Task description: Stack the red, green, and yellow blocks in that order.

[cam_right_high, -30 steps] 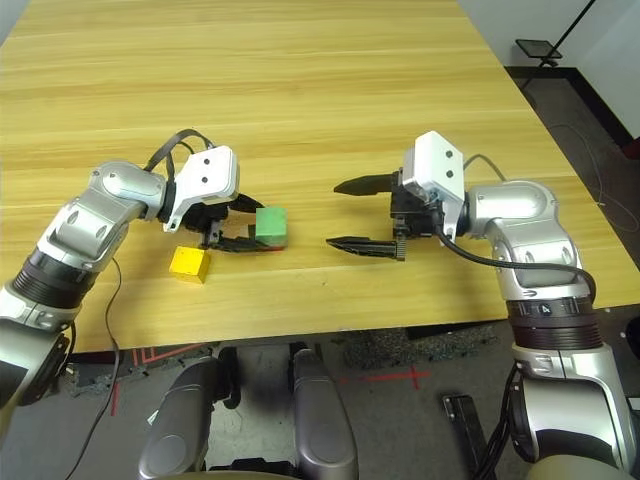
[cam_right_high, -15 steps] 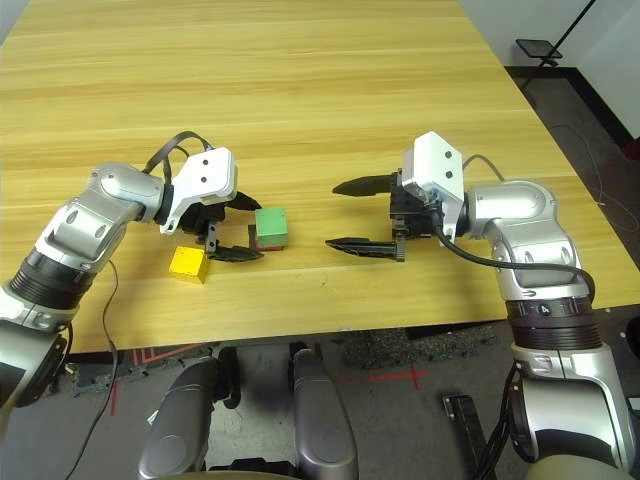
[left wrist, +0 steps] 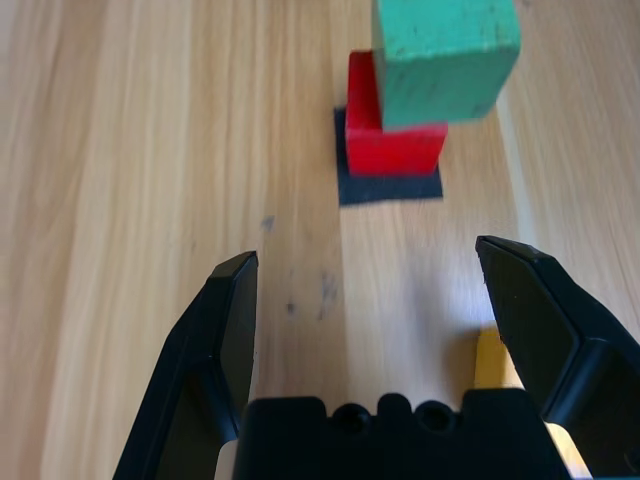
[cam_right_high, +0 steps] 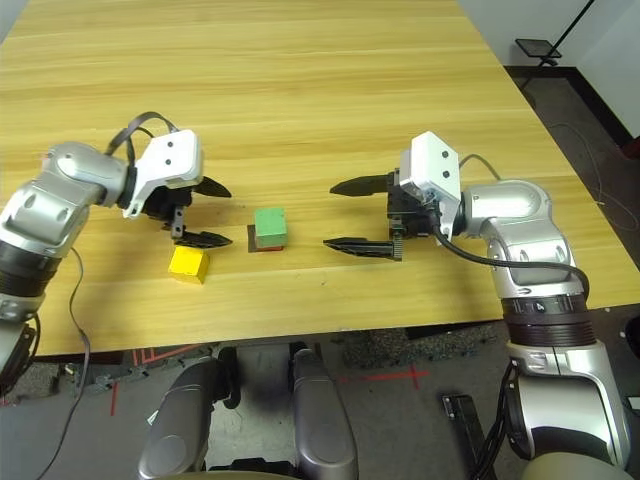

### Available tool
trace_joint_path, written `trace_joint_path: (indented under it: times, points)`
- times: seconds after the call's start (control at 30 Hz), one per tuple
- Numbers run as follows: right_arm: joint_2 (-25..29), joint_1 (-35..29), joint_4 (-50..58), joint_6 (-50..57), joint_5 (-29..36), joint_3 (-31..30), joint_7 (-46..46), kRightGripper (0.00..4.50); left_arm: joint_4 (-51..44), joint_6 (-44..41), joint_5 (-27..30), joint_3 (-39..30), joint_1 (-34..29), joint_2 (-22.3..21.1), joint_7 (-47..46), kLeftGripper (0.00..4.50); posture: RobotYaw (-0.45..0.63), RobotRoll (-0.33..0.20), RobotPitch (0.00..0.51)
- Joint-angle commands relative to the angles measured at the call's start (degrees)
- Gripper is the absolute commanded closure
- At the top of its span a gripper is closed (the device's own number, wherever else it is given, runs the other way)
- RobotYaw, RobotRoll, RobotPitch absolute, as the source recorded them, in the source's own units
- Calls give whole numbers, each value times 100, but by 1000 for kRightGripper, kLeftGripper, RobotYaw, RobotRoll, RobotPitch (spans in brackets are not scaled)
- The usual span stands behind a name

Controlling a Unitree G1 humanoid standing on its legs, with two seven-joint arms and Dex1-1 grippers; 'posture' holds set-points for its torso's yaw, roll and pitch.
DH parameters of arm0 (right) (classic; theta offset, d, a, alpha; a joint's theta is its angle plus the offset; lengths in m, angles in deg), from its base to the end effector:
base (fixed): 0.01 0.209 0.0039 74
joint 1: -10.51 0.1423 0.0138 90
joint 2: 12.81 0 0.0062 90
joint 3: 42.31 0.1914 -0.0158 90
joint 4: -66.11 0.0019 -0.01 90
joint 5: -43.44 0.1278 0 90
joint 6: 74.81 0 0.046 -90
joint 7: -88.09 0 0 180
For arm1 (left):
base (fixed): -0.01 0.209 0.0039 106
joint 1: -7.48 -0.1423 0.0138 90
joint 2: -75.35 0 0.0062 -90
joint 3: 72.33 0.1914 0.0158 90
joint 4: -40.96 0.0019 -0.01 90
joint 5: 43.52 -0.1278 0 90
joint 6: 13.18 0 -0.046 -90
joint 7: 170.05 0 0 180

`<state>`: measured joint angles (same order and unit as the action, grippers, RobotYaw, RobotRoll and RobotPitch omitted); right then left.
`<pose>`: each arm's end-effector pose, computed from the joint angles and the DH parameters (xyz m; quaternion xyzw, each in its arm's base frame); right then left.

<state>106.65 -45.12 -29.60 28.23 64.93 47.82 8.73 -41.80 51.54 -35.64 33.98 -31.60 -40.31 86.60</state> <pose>0.2758 -0.2675 0.2143 -0.2405 0.0098 0.5977 0.7647 0.3080 0.2051 0.2423 0.3344 0.1140 -0.5875 0.7280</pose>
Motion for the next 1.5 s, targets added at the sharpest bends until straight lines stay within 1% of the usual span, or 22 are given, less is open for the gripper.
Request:
trace_joint_path:
  times: [0.03,0.1,0.23,0.33,0.43,0.6,0.7,0.8,0.93,1.17,1.5]
  points:
    - [-1,-31,-23,-63,-20,-72,-40,0,-310,10,448,-336,-241,-168,319,38,159,79,252]
    - [3,-44,-15,-61,-17,-68,-35,0,-725,-70,830,-599,-601,-354,548,38,159,79,252]
    - [10,-66,-24,-77,-15,-56,-29,0,-1282,-128,1304,-954,-1195,-535,648,38,170,82,249]
    - [-13,-40,-69,-87,-19,-64,-18,0,-1480,-36,1538,-1216,-1544,-468,460,38,178,84,249]
    - [-50,-1,-94,-89,-22,-96,-15,0,-1367,505,1423,-1293,-1682,-306,279,38,184,80,250]
    - [-79,109,-181,-92,-40,-138,-49,0,-657,1803,1133,-1297,-1664,-66,260,38,191,71,253]
    - [-78,171,-251,-111,-55,-152,-63,0,-334,2175,1123,-1250,-1769,-74,435,38,192,64,254]
    - [-65,167,-269,-124,-60,-156,-62,0,-303,2151,1187,-1204,-1834,-92,505,38,190,61,256]
    - [-55,158,-275,-126,-60,-155,-45,0,-399,1828,1308,-1156,-1865,-183,673,38,189,62,257]
    - [-84,111,-227,-134,-53,-154,21,0,-256,1870,1131,-987,-1960,-240,833,38,183,67,261]
    - [-83,101,-186,-102,-20,-144,58,0,253,2248,873,-785,-1903,5,790,38,176,63,262]
